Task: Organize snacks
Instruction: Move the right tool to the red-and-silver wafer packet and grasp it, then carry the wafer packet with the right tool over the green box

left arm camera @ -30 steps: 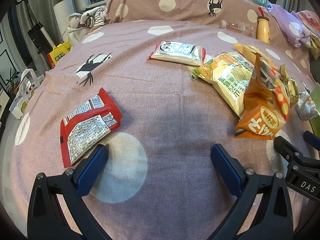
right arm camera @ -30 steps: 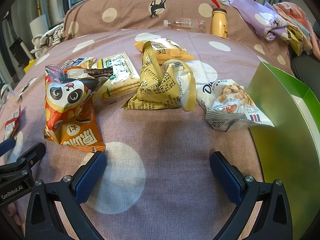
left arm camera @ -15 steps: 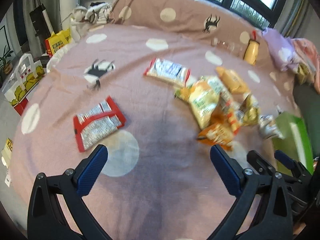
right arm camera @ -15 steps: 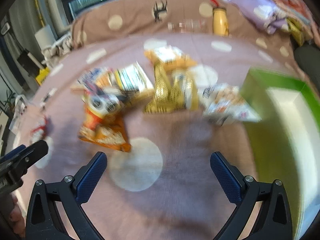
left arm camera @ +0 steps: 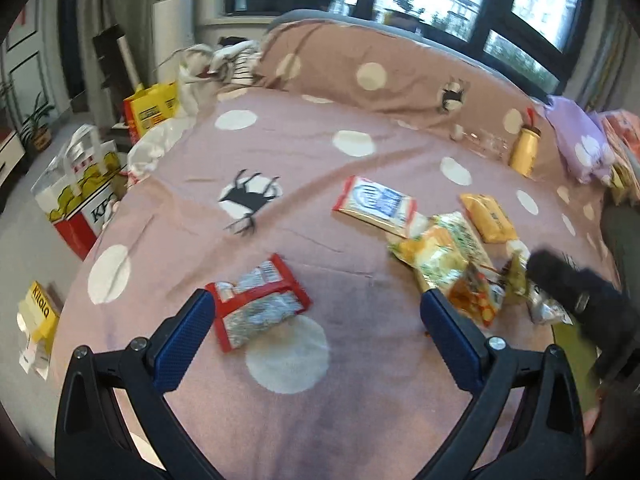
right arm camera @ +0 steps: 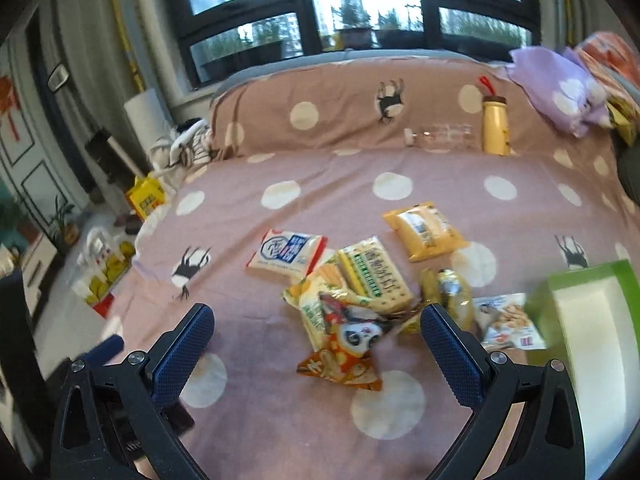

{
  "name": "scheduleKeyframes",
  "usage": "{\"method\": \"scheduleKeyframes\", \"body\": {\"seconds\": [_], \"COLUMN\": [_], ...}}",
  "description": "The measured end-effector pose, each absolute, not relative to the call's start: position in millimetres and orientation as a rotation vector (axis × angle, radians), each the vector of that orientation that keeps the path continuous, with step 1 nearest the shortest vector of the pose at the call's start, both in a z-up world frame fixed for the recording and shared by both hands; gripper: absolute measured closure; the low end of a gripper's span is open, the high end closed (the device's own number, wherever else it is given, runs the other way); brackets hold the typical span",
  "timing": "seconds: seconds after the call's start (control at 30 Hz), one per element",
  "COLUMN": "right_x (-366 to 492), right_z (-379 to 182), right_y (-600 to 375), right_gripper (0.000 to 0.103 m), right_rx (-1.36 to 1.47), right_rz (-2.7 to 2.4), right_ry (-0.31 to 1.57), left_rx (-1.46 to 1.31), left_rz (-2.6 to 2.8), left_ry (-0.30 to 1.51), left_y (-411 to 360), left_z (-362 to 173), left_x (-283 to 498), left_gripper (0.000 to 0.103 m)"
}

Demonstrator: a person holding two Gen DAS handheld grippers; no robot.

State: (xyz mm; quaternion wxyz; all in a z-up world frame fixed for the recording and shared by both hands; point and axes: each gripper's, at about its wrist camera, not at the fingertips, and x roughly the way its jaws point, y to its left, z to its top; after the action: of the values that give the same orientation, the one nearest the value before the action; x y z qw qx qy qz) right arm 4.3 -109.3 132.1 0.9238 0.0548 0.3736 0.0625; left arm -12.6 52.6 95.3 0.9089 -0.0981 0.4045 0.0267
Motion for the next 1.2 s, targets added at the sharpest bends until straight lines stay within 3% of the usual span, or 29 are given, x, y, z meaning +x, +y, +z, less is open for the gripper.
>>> {"method": "scheduleKeyframes", "body": {"seconds": [0.33,0.6,0.73,0.97,1.07,1.13,1.2], "right_x": [18,57,80,98,99,99,98], "right_z": [107,91,70,46,38,32,29], "right_y": [-101,-66,-31,1,3,4,4], "right_gripper": [0.001,0.025,0.029,0.047,0.054,0.062,0.067], "right_rx": [0.229,0.347,0.291,0.240,0.243,0.249,0.260], "right_rz": [0.274,0.505,0.541,0.560,0.570,0.571,0.577], "right_ry": [0.860,0.995,1.103,1.186,1.203,1.219,1.226], "left_rx": [-0.290,-0.406,-0.443,-0.509,-0.488,-0.467,-0.478], "left_rz": [0.085,0.103,0.118,0.068,0.047,0.030,-0.012], "left_ry": [0.950,1.005,1.058,1.078,1.074,1.063,1.059], "left_y": [85,114,119,123,121,119,116], "left_z": [60,48,36,30,29,29,28], "left_x": [-3,-2,5,9,11,11,11], "left_gripper": [0.001,0.003,0.004,0.004,0.010,0.019,0.040]}}
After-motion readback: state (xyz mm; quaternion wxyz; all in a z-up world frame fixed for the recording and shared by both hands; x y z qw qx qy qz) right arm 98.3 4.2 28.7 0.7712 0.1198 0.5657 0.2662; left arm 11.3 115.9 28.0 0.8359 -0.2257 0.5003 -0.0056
